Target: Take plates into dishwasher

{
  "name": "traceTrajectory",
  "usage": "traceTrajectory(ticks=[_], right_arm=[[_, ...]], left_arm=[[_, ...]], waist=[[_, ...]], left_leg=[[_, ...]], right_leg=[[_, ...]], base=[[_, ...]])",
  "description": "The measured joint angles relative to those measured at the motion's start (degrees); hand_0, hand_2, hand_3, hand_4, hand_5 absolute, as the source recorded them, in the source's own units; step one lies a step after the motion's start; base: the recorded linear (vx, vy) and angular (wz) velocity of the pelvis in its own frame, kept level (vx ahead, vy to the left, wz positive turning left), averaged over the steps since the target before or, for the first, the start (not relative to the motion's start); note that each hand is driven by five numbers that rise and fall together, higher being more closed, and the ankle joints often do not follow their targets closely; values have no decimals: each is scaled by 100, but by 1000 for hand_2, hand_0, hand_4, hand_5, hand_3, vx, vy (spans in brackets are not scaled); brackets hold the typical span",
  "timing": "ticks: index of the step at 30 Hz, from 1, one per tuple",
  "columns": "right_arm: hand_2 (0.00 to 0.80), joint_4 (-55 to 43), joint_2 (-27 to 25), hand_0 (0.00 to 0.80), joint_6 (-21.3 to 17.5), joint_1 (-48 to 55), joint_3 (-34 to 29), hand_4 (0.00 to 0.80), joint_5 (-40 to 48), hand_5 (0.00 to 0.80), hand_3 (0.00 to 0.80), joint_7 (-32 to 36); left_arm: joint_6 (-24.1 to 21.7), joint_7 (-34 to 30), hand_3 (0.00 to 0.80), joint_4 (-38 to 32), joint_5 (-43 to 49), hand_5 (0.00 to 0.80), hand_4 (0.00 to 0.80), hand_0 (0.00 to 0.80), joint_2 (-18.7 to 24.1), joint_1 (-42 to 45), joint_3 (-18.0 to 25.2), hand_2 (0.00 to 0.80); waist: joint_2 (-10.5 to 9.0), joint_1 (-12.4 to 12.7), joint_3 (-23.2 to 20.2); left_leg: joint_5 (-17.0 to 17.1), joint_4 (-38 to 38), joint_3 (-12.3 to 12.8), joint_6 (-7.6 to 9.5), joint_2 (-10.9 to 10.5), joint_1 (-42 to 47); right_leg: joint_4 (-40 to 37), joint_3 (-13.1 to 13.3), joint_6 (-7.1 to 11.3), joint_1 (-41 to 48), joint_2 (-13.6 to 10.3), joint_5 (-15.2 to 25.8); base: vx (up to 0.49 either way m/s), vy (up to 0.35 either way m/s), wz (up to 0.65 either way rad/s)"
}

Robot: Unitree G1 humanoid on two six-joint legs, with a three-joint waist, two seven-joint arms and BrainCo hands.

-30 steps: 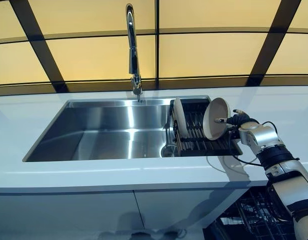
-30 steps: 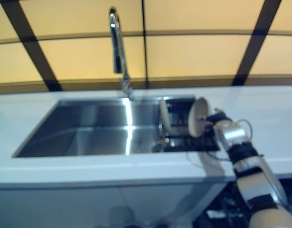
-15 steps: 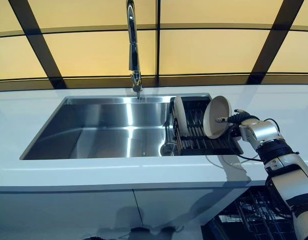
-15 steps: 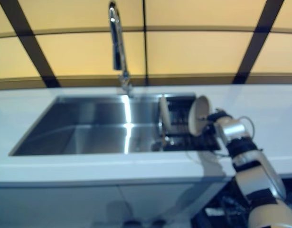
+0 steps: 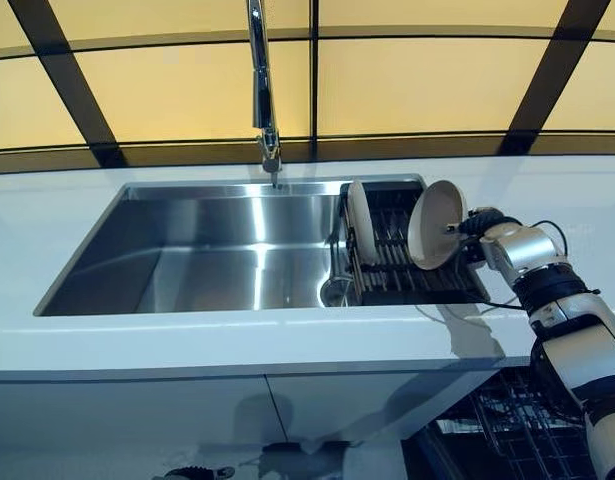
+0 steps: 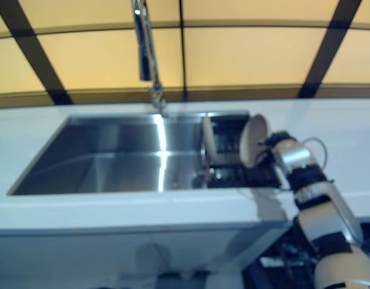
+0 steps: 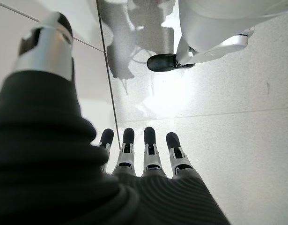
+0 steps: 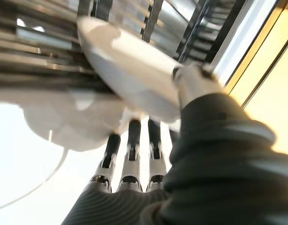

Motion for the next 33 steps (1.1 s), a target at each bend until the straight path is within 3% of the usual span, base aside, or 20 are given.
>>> traceTrajectory(ticks=[18, 24, 33], right_arm=[[800, 727, -119, 800, -24, -201, 219, 800, -90, 800, 800, 403], [800, 887, -142, 800, -232, -226, 219, 800, -209, 800, 800, 386], [800, 876, -259, 800, -332, -397, 218, 800, -248, 800, 800, 342]], left_arm=[[93, -9, 0, -25, 3, 0, 0, 0, 10, -144, 40, 0], [84, -88, 0, -3, 11, 0, 0, 0, 18, -128, 40, 0], [-37, -201, 0, 0, 111, 0, 0, 0, 45, -105, 45, 0]], waist=[[66, 239, 57], [65, 296, 55], [-32, 283, -76]], left_leg=[[44, 2, -126, -5, -4, 28], [51, 4, -144, -12, -6, 34], [53, 1, -132, -15, -1, 144]], right_leg=[[19, -139, -42, 67, -15, 26], [19, -151, -24, 81, -18, 14], [21, -142, -55, 184, -9, 28]], base=[[-8, 3, 4], [0, 0, 0], [4, 1, 0]])
